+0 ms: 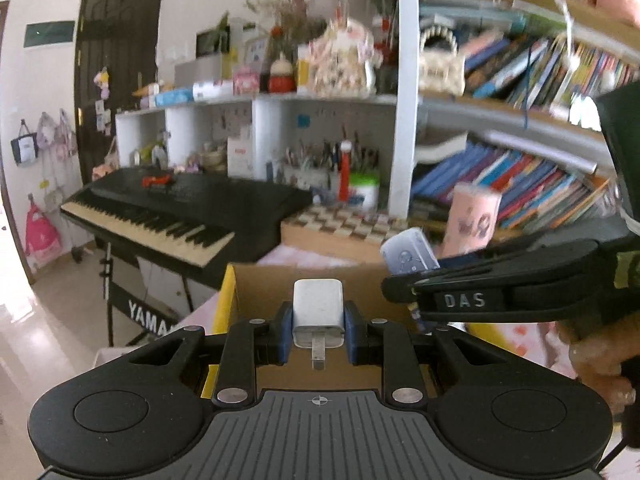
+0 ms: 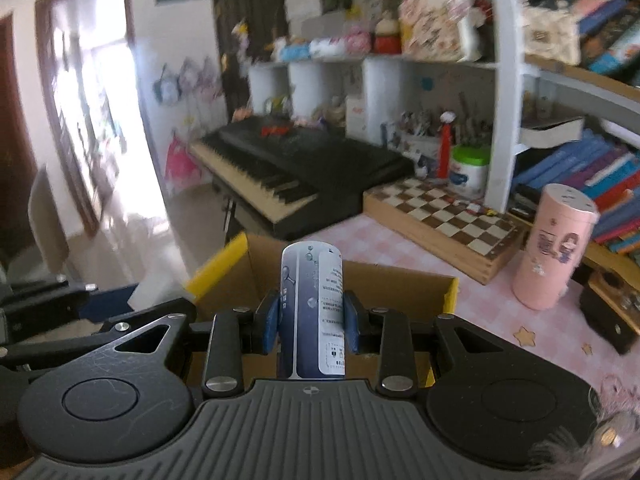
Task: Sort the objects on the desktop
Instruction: 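Lower both items into the yellow box and open both tools, then withdraw both tools from the box back toward the tape roll, then grasp the small white box beside the tape roll with the left tool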
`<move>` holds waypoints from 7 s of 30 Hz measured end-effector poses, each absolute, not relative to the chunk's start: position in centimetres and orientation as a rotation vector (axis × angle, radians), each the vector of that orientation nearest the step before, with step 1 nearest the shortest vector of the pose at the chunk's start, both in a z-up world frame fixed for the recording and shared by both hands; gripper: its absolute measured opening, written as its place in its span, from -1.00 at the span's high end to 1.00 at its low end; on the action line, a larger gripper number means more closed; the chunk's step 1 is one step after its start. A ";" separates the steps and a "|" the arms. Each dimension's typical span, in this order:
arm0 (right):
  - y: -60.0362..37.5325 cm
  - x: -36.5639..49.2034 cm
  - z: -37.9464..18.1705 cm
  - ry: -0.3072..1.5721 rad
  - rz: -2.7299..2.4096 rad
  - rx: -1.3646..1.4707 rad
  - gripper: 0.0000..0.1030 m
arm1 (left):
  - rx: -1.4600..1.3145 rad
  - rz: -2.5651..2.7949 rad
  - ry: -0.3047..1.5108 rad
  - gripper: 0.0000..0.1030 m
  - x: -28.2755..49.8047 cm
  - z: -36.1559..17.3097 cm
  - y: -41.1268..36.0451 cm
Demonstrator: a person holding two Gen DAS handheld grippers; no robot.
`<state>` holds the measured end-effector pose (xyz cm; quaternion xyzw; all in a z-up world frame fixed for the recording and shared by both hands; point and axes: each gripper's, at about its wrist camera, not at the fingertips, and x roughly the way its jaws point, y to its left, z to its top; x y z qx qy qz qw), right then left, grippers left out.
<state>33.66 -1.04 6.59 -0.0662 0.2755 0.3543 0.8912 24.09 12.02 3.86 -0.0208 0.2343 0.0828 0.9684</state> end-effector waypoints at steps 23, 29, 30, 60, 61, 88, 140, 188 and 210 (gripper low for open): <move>4.6 40.5 -1.6 0.820 0.749 -0.641 0.37 | 0.028 0.149 0.719 0.48 27.7 -1.3 11.1; 3.2 40.2 -0.2 0.752 0.730 -0.547 0.17 | 0.016 0.170 0.644 0.02 26.3 0.3 11.2; 2.8 40.1 0.3 0.735 0.725 -0.520 0.13 | 0.012 0.176 0.623 -0.02 25.9 0.7 11.2; -8.8 21.9 4.9 0.474 0.316 -0.068 -0.70 | -0.110 0.326 0.426 -0.91 12.1 3.8 12.3; -9.0 21.5 4.6 0.489 0.311 -0.064 -0.70 | -0.103 0.321 0.425 -0.92 11.7 3.7 12.2; -7.4 4.5 0.4 0.574 0.276 -0.117 -0.82 | -0.119 0.259 0.537 -0.92 -1.2 0.4 11.9; -18.9 7.2 -1.0 0.687 -0.020 -0.070 -0.82 | -0.046 -0.056 0.640 -0.92 8.5 -1.7 0.9; -29.8 22.7 -0.5 0.642 0.151 -0.170 -0.82 | 0.102 -0.187 0.745 0.00 23.7 -6.7 -14.6; -26.2 24.8 -1.9 0.702 0.318 -0.222 -1.00 | -0.058 0.000 0.728 0.45 22.2 -5.3 -8.9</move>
